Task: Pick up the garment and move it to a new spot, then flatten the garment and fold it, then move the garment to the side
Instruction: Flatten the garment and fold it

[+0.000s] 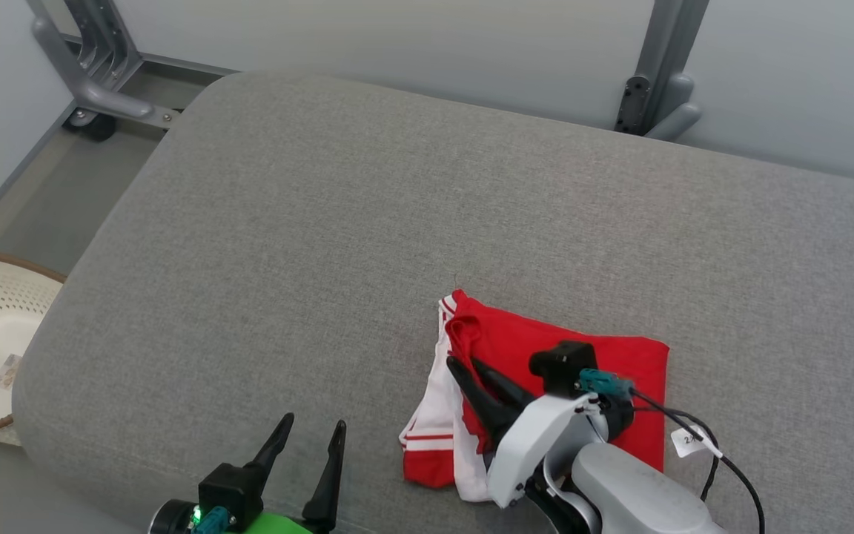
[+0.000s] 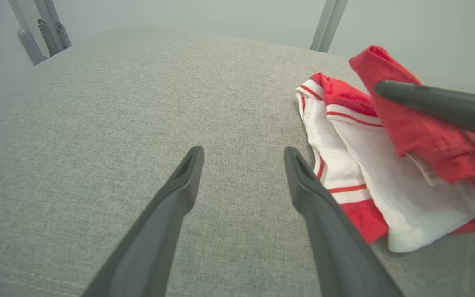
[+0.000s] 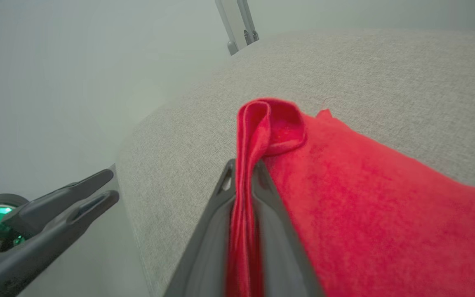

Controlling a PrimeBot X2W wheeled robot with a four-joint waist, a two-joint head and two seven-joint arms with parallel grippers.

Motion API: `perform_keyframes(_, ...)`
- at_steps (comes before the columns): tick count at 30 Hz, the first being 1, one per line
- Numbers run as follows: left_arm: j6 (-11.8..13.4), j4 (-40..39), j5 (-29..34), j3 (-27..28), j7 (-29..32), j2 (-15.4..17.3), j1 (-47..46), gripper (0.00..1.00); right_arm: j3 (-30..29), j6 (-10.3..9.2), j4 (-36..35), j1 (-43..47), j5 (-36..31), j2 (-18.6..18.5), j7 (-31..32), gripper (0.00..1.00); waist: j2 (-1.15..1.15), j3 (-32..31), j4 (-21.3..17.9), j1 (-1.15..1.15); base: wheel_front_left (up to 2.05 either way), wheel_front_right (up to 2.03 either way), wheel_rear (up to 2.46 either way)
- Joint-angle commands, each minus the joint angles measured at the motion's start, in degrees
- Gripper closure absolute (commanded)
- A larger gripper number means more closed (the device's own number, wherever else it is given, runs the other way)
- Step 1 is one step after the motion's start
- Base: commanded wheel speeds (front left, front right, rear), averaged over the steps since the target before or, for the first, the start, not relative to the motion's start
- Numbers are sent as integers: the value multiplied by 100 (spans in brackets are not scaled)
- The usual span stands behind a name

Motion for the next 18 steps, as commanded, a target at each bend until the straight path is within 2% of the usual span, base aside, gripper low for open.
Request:
perform_keyframes(1, 12, 9, -18, 50, 1, -6, -85, 0, -128, -3, -58, -73, 19, -38, -23, 0, 7, 62, 56, 0, 0, 0, 0)
perform_keyframes(6, 12, 12, 27, 177, 1, -25, -95, 0, -712, -3, -175, 44, -291, -36, -22, 0, 7, 74, -170, 0, 0, 0, 0)
perform_keyframes(13, 12, -75, 184, 464, 1, -53, -131, 0, -2209, -3, -350, 558, -1289, -30, -20, 0, 7, 42, -741, 0, 0, 0, 0)
perform_keyframes(18, 12, -182, 256, 637, 2, -76, -130, 0, -2988, -3, -549, 1045, -1835, -24, -20, 0, 7, 40, -1190, 0, 0, 0, 0)
